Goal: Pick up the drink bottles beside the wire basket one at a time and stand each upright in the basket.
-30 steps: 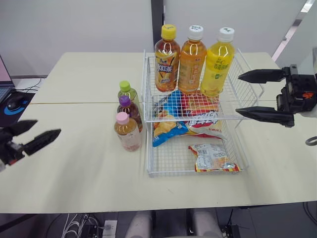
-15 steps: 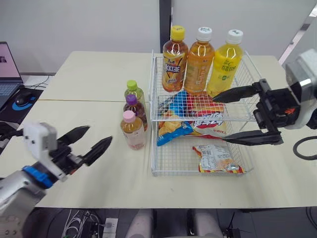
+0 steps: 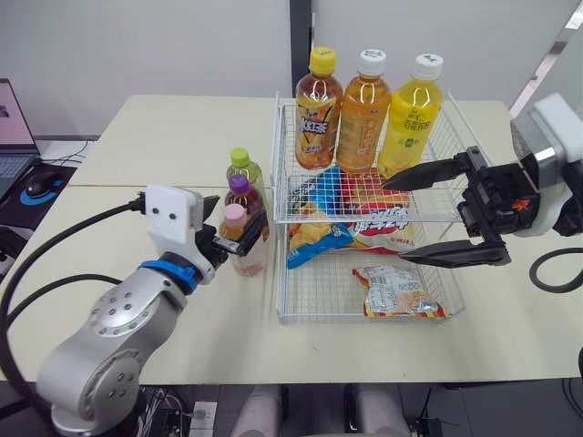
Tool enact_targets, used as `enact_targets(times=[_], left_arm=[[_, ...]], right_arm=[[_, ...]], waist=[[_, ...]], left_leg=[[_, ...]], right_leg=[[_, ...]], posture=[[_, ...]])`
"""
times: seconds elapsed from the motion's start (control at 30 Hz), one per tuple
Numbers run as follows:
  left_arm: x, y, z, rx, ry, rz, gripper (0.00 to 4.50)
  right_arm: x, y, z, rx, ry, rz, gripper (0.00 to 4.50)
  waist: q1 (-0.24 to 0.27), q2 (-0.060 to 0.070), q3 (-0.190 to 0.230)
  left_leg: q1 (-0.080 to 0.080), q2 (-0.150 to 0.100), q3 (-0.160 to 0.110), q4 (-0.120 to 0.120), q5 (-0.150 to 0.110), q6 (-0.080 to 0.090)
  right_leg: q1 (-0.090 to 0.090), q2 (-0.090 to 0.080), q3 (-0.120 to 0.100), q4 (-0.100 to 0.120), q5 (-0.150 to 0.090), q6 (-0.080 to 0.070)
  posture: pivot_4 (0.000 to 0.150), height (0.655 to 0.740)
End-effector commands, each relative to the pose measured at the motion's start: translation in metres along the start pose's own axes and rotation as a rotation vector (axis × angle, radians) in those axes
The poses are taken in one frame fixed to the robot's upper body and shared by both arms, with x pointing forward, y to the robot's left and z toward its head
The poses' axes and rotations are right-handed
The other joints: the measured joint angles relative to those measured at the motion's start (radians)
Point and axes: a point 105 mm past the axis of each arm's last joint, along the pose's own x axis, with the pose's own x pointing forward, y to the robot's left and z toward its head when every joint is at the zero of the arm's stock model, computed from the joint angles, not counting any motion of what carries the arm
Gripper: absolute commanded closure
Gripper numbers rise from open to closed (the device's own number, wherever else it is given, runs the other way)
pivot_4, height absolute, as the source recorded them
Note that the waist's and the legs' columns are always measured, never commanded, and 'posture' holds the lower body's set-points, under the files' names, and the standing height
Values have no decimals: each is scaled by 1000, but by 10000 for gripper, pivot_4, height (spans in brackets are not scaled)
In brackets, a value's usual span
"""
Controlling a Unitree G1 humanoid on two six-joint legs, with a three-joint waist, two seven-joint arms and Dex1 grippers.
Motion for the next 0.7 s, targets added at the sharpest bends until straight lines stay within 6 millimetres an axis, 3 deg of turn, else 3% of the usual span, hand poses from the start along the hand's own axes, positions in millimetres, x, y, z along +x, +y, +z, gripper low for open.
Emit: enact_targets(times=[0.03,0.3,0.43,0.67,0.7], left_arm=[[4,0,5,17,-24,23,329],[14,-4,1,3,-13,-4,329],[15,-7,-2,20,-2,-19,8600],[15,-8,-4,52,0,-29,30845],[14,-8,-4,57,-1,-30,31046]], right_arm=[[-1,2,9,-43,-2,-8,0],[-1,3,11,-43,-2,-15,0],[-2,3,12,-41,-1,-20,0],[-3,2,11,-35,0,-30,0],[-3,2,11,-34,0,-31,0]], waist=[[1,0,0],[1,0,0],[1,0,0],[3,0,0],[3,0,0]], left_leg=[[0,0,0,0,0,0],[0,0,0,0,0,0],[0,0,-1,0,0,0],[0,0,-1,0,0,0],[0,0,-1,0,0,0]], right_leg=[[0,0,0,0,0,0],[0,0,0,0,0,0],[0,0,0,-1,0,0],[0,0,0,-1,0,0],[0,0,0,-1,0,0]], posture=[[1500,7400],[1500,7400],[1500,7400],[1500,7400],[1500,7400]])
